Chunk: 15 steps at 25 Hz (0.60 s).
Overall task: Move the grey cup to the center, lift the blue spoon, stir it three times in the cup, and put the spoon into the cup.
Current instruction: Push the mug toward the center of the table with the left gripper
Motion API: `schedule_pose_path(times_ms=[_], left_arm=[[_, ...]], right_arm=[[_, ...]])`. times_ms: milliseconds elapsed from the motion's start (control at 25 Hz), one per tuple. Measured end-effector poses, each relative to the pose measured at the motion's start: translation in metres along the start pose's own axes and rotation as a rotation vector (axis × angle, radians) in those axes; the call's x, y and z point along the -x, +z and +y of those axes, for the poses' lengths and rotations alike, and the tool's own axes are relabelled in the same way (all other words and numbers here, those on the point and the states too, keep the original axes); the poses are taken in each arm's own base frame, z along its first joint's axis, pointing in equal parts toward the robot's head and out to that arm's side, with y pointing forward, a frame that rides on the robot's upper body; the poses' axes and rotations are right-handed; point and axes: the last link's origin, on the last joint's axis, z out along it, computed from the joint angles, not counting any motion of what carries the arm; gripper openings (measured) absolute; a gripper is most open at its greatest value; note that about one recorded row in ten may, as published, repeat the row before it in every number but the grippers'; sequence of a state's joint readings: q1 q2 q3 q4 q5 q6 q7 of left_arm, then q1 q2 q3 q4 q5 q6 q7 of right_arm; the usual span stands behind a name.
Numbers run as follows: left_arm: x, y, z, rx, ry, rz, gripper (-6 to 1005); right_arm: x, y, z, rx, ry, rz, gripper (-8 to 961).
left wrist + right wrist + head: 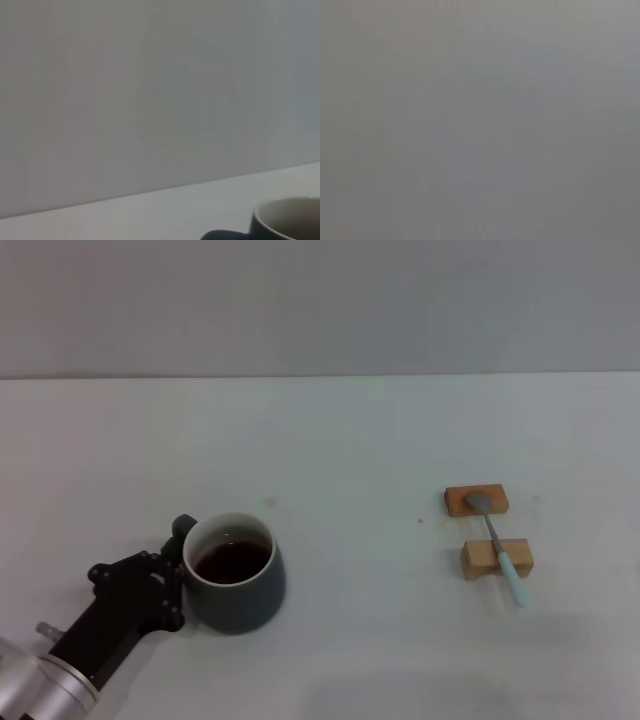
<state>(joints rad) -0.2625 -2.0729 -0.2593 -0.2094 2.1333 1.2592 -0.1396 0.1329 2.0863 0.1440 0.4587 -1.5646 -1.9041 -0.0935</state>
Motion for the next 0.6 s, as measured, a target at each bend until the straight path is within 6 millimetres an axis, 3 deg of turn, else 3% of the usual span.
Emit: schedule_pose_path(times_ms=[360,600], left_arm=[[-0.001,0.006,0.019,0.076,-0.004,-0.003,11],[0.001,0.001,0.014,0.040,0.021,-0.006,12]], right_arm=[[0.000,0.001,0.001,0.004,0.002,-0.003,767],[0.000,0.001,0.001,0.004,0.002,-0.003,766]])
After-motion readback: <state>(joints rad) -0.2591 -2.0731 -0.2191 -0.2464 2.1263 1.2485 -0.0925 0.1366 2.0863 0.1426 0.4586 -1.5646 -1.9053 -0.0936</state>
